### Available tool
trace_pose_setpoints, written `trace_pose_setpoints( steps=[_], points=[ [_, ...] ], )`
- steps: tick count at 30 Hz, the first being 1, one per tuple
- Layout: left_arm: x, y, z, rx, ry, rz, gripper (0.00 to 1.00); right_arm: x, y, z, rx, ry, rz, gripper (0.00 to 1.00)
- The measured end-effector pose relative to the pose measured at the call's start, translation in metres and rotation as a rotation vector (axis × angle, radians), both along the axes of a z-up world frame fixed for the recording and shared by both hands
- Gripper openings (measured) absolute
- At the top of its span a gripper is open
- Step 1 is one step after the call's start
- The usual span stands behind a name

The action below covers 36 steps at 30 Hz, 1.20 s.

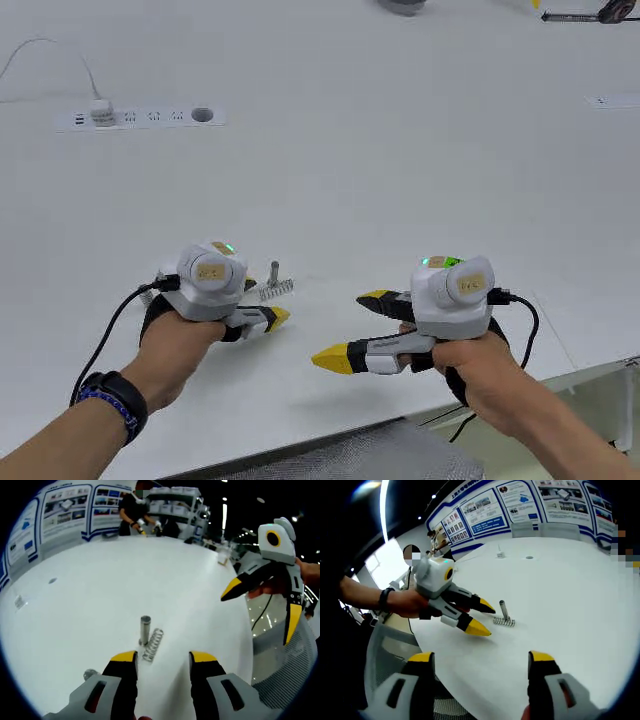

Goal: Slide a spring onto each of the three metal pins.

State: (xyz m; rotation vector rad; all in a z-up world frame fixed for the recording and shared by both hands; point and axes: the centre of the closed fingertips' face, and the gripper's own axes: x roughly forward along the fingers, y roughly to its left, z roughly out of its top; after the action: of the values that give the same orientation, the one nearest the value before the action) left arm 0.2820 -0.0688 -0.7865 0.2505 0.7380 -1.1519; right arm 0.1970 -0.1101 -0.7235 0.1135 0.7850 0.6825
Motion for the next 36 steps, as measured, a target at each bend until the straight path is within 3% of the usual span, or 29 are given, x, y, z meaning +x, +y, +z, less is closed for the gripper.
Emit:
trace_pose_setpoints(
  steps=[11,22,27,36],
  points=[
    [0.010,-0.005,-0.016,0.027,-0.001,0.048,0.28,-0.002,0.000,-0.004,0.004,0.012,0.001,0.77],
    [0.013,-0.005,-0.018,0.056,-0.058,0.060,0.12,0.000,-0.004,-0.004,0.000,0.012,-0.005,0.77],
    [0.008,-0.003,-0.018,0.062,-0.066,0.043,0.11,0.001,-0.003,-0.004,0.000,0.010,-0.003,0.77],
    [-0.005,0.009,-0.018,0.059,-0.035,0.039,0.11,0.001,0.001,-0.005,0.005,0.012,0.004,0.77]
  ],
)
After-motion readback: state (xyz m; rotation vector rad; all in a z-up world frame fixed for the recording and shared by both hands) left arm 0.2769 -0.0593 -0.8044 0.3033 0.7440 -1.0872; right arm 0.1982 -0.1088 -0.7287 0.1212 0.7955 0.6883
